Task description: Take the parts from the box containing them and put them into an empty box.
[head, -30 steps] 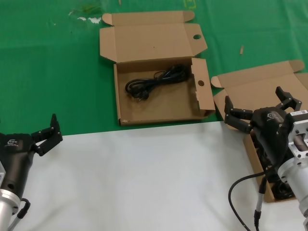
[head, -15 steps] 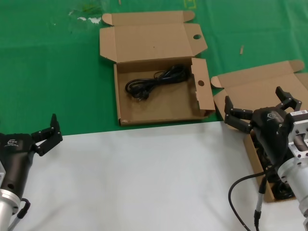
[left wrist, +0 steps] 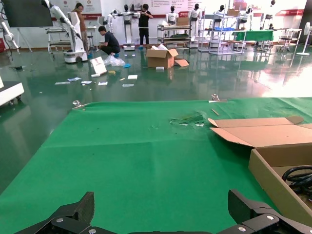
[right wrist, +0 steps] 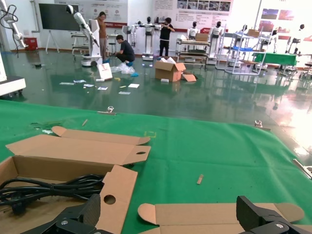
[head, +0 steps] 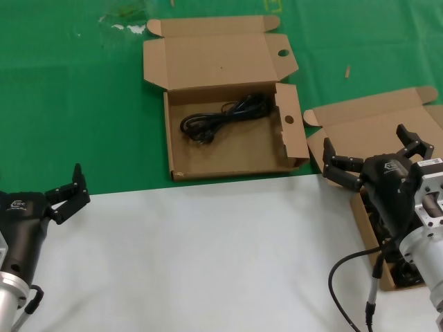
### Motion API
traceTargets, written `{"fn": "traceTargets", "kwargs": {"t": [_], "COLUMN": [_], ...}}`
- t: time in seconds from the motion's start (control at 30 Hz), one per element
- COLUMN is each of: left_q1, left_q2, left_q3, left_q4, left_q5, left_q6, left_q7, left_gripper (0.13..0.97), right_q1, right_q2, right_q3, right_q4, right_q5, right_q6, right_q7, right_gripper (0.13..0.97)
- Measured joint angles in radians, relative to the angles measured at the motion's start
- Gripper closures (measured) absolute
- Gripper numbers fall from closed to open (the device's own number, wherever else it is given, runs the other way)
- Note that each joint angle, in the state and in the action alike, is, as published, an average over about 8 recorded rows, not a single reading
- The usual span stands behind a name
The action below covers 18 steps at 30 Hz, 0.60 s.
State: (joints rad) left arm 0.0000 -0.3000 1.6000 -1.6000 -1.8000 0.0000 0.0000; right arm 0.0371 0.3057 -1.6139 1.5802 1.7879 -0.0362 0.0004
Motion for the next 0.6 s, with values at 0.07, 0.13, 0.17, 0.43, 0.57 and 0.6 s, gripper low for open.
{"fn": "traceTargets", "kwargs": {"t": [0.07, 0.13, 0.17, 0.43, 0.57, 0.6], "left_q1": [0.000, 0.000, 0.000, 0.000, 0.000, 0.000], "left_q2": [0.000, 0.000, 0.000, 0.000, 0.000, 0.000], "left_q3": [0.000, 0.000, 0.000, 0.000, 0.000, 0.000], "left_q4": [0.000, 0.000, 0.000, 0.000, 0.000, 0.000], "left_q5": [0.000, 0.000, 0.000, 0.000, 0.000, 0.000], "left_q6": [0.000, 0.000, 0.000, 0.000, 0.000, 0.000], "left_q7": [0.000, 0.000, 0.000, 0.000, 0.000, 0.000], "left_gripper": [0.132, 0.132, 0.132, 0.132, 0.132, 0.132], "right_q1": [0.000, 0.000, 0.000, 0.000, 0.000, 0.000], "right_q2": [0.000, 0.000, 0.000, 0.000, 0.000, 0.000], "right_q3": [0.000, 0.000, 0.000, 0.000, 0.000, 0.000], "right_q4": [0.000, 0.000, 0.000, 0.000, 0.000, 0.000], "right_q5": [0.000, 0.000, 0.000, 0.000, 0.000, 0.000], "right_q6": [0.000, 0.000, 0.000, 0.000, 0.000, 0.000], "right_q7": [0.000, 0.000, 0.000, 0.000, 0.000, 0.000], "right_gripper": [0.129, 0.129, 0.129, 0.129, 0.129, 0.129]}}
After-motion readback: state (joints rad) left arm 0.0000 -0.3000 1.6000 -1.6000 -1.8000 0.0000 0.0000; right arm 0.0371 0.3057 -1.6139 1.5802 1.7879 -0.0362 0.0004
